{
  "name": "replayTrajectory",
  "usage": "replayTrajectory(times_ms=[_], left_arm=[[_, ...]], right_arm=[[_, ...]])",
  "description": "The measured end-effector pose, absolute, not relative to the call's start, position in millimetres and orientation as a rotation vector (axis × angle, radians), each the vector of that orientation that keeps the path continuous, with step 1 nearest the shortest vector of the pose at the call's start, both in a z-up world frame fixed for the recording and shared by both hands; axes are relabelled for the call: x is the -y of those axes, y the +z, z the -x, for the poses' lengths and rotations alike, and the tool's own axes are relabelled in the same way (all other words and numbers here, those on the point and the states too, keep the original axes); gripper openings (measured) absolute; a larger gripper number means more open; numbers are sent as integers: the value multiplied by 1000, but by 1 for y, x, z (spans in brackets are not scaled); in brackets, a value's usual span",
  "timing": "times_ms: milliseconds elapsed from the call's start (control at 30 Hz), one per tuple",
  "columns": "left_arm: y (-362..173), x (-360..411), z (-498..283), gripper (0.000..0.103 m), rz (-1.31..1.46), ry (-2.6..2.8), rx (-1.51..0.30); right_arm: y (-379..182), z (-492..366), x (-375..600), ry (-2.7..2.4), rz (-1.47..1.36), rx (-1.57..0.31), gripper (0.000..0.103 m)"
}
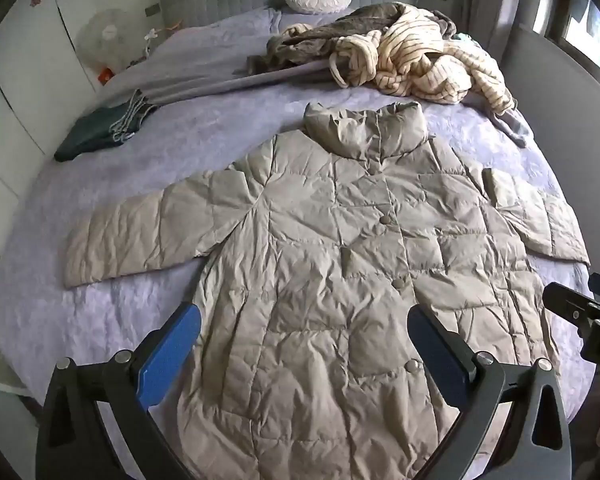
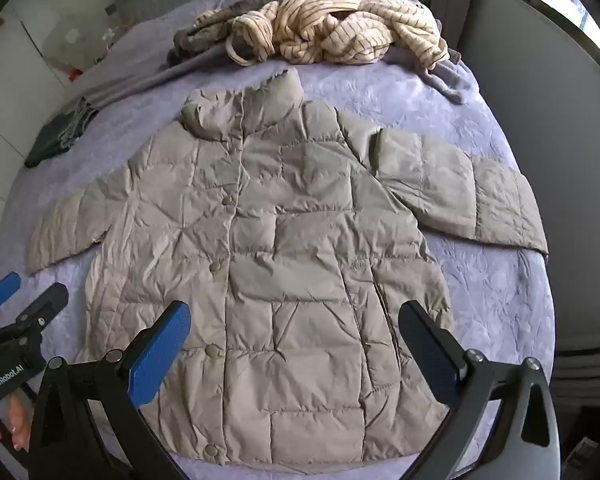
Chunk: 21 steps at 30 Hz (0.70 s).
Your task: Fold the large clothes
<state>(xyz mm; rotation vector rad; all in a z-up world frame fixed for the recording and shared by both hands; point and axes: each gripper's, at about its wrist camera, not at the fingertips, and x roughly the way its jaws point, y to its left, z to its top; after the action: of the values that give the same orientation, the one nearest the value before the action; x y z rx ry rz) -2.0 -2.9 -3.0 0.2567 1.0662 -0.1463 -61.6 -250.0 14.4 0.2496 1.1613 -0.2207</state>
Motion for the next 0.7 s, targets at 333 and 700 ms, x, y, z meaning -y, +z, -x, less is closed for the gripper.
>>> replayTrajectory(times_ms=[333,700], left_arm=[[8,-2,11,103,-181,-202,-1086],[10,-4,12,103,-184,-200,-1088]], right_arm=[[9,58,255,-225,-248,-1140,103],[17,65,251,-215,-246,-1133,103]])
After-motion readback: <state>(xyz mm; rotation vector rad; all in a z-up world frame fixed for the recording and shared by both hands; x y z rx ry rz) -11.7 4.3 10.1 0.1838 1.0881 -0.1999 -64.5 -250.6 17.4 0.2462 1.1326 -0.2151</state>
